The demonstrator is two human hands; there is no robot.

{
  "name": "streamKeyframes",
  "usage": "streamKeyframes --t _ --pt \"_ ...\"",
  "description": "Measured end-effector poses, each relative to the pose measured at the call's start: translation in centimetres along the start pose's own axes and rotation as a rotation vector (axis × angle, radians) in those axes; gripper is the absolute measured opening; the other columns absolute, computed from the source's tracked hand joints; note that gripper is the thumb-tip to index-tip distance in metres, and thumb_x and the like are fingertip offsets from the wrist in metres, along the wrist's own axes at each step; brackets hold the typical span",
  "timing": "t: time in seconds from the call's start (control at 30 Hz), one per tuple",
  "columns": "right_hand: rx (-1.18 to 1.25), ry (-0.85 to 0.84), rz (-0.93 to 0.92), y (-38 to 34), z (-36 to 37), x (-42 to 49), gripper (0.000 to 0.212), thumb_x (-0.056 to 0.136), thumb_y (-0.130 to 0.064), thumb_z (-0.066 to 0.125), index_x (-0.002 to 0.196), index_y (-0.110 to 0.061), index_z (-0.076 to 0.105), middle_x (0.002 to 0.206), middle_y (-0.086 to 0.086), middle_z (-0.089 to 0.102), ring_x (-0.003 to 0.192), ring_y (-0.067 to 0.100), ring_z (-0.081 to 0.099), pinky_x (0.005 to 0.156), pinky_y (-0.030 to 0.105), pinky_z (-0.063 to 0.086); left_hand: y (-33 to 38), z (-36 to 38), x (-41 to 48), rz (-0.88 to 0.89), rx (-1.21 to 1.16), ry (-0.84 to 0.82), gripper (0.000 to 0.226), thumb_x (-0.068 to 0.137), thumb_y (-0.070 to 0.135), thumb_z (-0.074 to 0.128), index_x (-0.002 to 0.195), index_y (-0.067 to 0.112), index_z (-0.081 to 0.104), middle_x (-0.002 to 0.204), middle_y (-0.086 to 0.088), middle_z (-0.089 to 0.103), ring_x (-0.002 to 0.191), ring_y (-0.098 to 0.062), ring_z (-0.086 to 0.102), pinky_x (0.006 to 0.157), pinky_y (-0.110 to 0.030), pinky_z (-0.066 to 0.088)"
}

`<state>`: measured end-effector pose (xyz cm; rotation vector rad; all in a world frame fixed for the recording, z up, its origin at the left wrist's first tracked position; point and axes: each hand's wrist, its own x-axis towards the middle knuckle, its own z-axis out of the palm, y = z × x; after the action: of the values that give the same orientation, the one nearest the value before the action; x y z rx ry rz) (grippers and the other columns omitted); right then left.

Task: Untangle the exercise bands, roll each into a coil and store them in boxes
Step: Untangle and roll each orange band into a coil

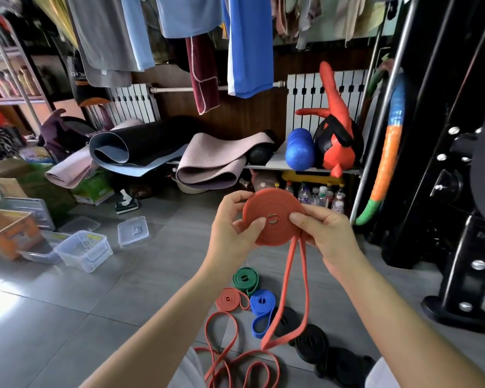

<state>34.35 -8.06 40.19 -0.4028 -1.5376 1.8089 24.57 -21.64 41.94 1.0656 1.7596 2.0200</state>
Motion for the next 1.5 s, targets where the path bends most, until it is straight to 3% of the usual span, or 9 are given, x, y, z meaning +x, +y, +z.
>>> streamKeyframes --t 0.23,0.33,0.5,0.7,0.9,1.03,1.13,1.27,1.5 --pt "-0.426 -0.258 -0.079 -1.5 -0.7 0.5 0.034 0.073 0.004 0.073 0.081 -0.029 0.071 0.077 -0.014 0.073 0.075 -0.001 0.068 0.07 0.011 0.051 2.0 -2.9 2.2 0.254 0.768 -0.449 0.064 0.08 0.018 0.072 0.126 0.049 0.04 0.115 0.014 0.049 0.099 0.002 0.051 0.088 -0.019 0.045" --pt "-0.479 -0.267 -0.094 -1.9 -0.1 0.7 0.035 0.071 0.0 0.077 0.076 -0.034 0.07 0.071 -0.019 0.071 0.072 -0.005 0.066 0.069 0.01 0.05 2.7 -2.6 2.6 0.421 0.962 -0.621 0.057 0.084 0.012 0.065 0.134 0.035 0.048 0.119 0.007 0.056 0.108 -0.003 0.046 0.093 -0.016 0.036" --pt "-0.341 -0.216 -0.084 -1.6 -0.3 0.3 0.029 0.07 0.002 0.075 0.079 -0.026 0.07 0.071 -0.013 0.073 0.07 -0.002 0.067 0.063 0.01 0.05 2.8 -3.0 3.0 0.461 0.835 -0.475 0.047 0.083 0.002 0.065 0.124 0.023 0.062 0.104 0.006 0.061 0.097 -0.001 0.049 0.086 -0.002 0.031" --pt "-0.19 -0.115 -0.08 -0.7 -0.7 -0.6 0.025 0.072 0.004 0.069 0.095 -0.005 0.07 0.071 -0.009 0.073 0.069 0.002 0.069 0.062 0.011 0.05 2.0 -3.2 2.5 0.322 0.524 -0.218 0.058 0.083 0.002 0.066 0.11 0.053 0.054 0.105 0.015 0.062 0.098 -0.014 0.057 0.091 -0.031 0.046" --pt "-0.015 -0.024 -0.038 0.5 1.0 -1.1 0.023 0.077 0.004 0.065 0.089 -0.015 0.07 0.069 -0.006 0.073 0.062 0.003 0.066 0.057 0.014 0.051 -0.2 -2.0 0.6 0.272 0.271 -0.022 0.063 0.082 -0.003 0.065 0.105 0.055 0.057 0.097 0.014 0.064 0.093 -0.007 0.061 0.087 -0.024 0.05" --pt "-0.116 -0.095 -0.02 0.4 0.4 -1.1 0.031 0.076 0.009 0.066 0.1 -0.01 0.068 0.08 -0.001 0.073 0.066 0.003 0.068 0.06 0.013 0.052 -1.7 -2.3 -1.1 0.164 0.28 -0.095 0.054 0.082 0.006 0.066 0.098 0.056 0.054 0.099 0.024 0.06 0.091 -0.008 0.063 0.075 -0.019 0.051" --pt "-0.342 -0.261 -0.051 0.0 0.3 -1.1 0.032 0.074 0.008 0.07 0.092 -0.019 0.069 0.088 0.003 0.071 0.072 0.0 0.068 0.068 0.013 0.053 -0.9 -3.7 -0.7 0.267 0.711 -0.271 0.051 0.077 0.031 0.064 0.114 0.056 0.04 0.111 0.027 0.051 0.099 -0.001 0.056 0.084 -0.028 0.05" --pt "-0.497 -0.343 -0.08 -0.4 1.0 -1.0 0.029 0.072 0.0 0.075 0.084 -0.026 0.071 0.079 -0.011 0.072 0.074 -0.001 0.068 0.073 0.015 0.054 0.3 -3.9 0.4 0.331 1.047 -0.575 0.062 0.085 0.025 0.061 0.134 0.05 0.035 0.122 0.013 0.053 0.111 -0.011 0.052 0.091 -0.037 0.046" --pt "-0.435 -0.302 -0.104 -1.2 0.6 -0.8 0.032 0.071 0.002 0.075 0.082 -0.028 0.07 0.074 -0.019 0.071 0.075 -0.004 0.067 0.069 0.009 0.049 0.7 -4.2 1.0 0.438 0.849 -0.417 0.054 0.082 0.011 0.065 0.129 0.035 0.055 0.099 0.01 0.059 0.094 -0.001 0.05 0.08 -0.008 0.036"
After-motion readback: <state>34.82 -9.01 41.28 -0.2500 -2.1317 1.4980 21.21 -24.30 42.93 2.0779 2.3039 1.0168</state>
